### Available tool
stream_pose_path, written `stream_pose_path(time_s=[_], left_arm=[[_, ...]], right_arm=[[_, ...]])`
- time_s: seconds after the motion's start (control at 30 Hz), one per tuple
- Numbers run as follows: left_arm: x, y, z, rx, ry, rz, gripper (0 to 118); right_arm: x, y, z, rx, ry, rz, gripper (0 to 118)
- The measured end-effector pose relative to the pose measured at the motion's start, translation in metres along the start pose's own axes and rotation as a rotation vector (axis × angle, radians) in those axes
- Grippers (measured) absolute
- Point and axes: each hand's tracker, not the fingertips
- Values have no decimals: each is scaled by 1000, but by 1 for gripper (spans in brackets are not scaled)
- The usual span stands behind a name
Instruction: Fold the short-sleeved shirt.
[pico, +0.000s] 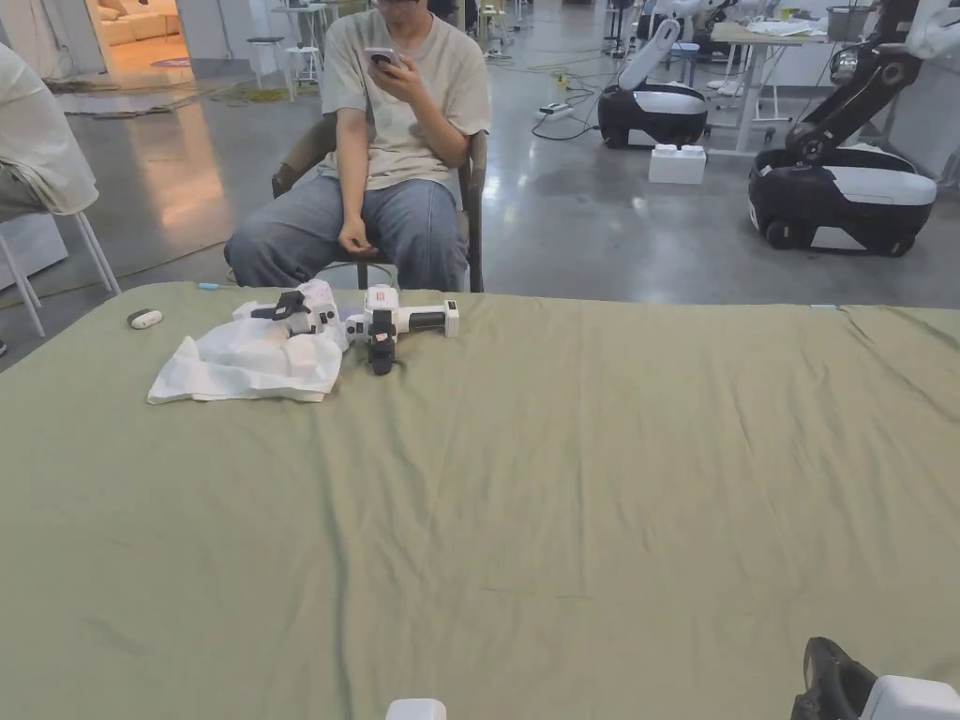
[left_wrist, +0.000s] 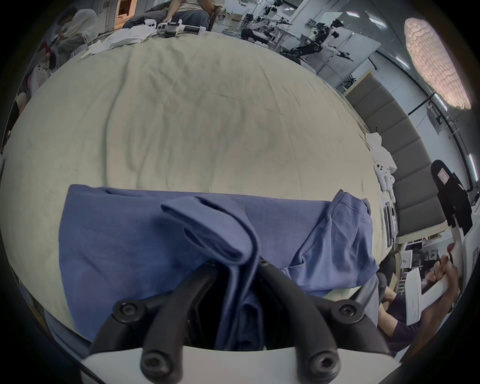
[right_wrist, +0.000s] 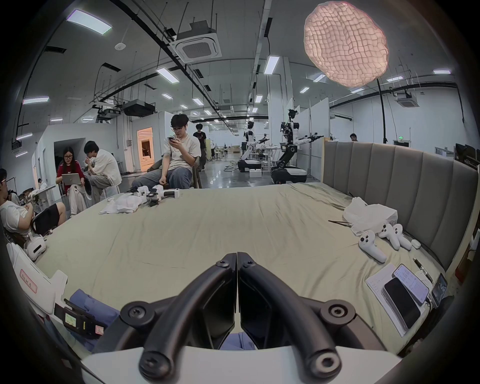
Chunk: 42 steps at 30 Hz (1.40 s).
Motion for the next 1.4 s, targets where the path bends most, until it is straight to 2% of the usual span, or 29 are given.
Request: stream_pose_path(time_s=[0.07, 0.23, 0.3, 0.37, 0.43, 0.47, 0.6, 0.73, 0.83, 0.9, 1.03, 1.17, 1.23, 1.37, 1.4], left_arm=[[1, 1, 3, 9, -29, 28, 39], [6, 6, 32, 70, -125, 62, 44], [4, 11, 45, 98, -172, 69, 41], [2, 13, 56, 111, -191, 52, 28], [-1, 15, 65, 141, -187, 37, 25], [-3, 16, 67, 152, -186, 35, 19], [-10, 13, 57, 115, -95, -9, 6], [-8, 0, 25, -32, -48, -56, 3], [2, -12, 6, -90, -160, -74, 2], [7, -19, -4, -93, -231, -42, 2], [8, -27, -21, -63, -204, -51, 2], [0, -27, -16, -28, -241, 6, 3], [-7, -24, -5, -22, -255, 1, 7], [-37, -8, 46, 100, -297, 40, 49], [-50, -3, 61, 130, -304, 59, 49]], right_arm=[[0, -1, 0, -4, 2, 2, 0], [-3, 0, -2, -10, 12, 7, 0], [-5, 1, -2, -9, 19, 11, 0], [-6, 3, -1, -7, 23, 17, 0], [-6, 5, -1, -3, 24, 22, 0], [-6, 6, 0, -2, 25, 22, 0], [-5, 7, 1, -2, 23, 29, 0], [-6, 6, 1, -12, 25, 41, 0], [-7, 3, 0, -21, 27, 46, 0], [-8, 1, 0, -26, 27, 48, 0], [-9, -1, 0, -34, 29, 52, 0], [-11, 0, 0, -32, 33, 57, 0], [-12, 1, 0, -24, 31, 58, 0], [-12, 5, 1, -4, 35, 53, 0], [-12, 6, 1, 4, 35, 52, 0]])
